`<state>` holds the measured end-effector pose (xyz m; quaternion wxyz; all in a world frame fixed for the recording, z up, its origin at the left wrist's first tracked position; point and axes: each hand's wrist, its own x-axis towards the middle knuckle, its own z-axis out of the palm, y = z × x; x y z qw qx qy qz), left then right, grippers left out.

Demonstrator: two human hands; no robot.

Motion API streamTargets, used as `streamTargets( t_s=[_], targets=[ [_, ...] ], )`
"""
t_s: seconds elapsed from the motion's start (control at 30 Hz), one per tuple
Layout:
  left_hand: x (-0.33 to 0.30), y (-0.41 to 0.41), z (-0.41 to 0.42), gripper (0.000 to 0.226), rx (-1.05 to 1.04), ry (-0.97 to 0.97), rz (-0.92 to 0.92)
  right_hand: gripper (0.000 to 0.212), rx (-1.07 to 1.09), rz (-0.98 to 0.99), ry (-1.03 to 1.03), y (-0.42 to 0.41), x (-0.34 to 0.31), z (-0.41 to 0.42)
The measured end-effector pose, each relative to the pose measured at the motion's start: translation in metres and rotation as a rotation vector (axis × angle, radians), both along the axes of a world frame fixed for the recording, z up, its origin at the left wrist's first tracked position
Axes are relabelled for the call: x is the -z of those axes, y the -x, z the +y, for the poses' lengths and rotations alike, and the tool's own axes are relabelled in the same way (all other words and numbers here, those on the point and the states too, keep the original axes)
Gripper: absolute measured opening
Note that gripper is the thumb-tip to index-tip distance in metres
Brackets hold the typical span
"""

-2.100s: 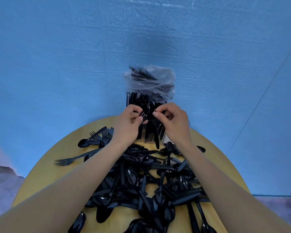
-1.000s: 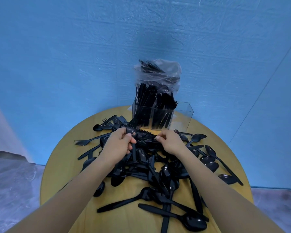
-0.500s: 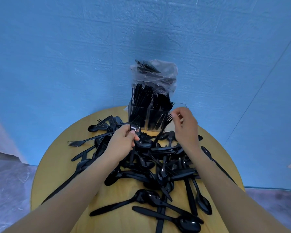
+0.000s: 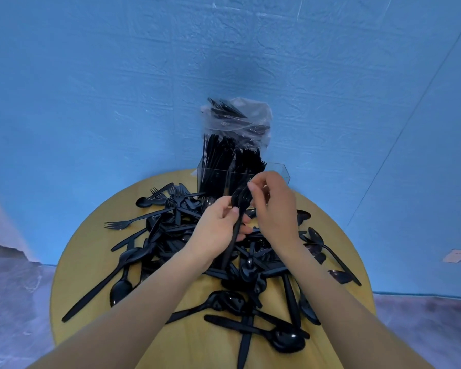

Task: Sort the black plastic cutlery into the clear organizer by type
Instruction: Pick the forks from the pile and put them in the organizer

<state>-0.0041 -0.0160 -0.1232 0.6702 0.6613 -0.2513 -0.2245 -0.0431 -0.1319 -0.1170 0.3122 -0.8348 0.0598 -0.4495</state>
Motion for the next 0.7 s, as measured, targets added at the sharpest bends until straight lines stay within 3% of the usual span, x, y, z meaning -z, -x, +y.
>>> streamTargets(
  t_s=[0.27, 0.43, 0.57, 0.7],
  targets=[
    [0.018, 0.003, 0.043, 0.018, -0.058, -0.056, -0.004, 0.003, -0.05, 0.072, -0.014, -0.013, 0.017, 0.045],
    [0.027, -0.013, 0.093, 0.021, -0.232, -0.056, -0.046, 0.025, -0.146, 0.27, 0.054, -0.014, 0.035, 0.083],
    [0.038, -0.033, 0.13, 0.024, -0.4, -0.055, -0.048, 0.037, -0.258, 0.464, 0.246, -0.011, 0.051, 0.11],
    [0.05, -0.044, 0.152, 0.03, -0.531, -0.067, -0.03, 0.044, -0.238, 0.68, 0.466, -0.006, 0.06, 0.122]
  ],
)
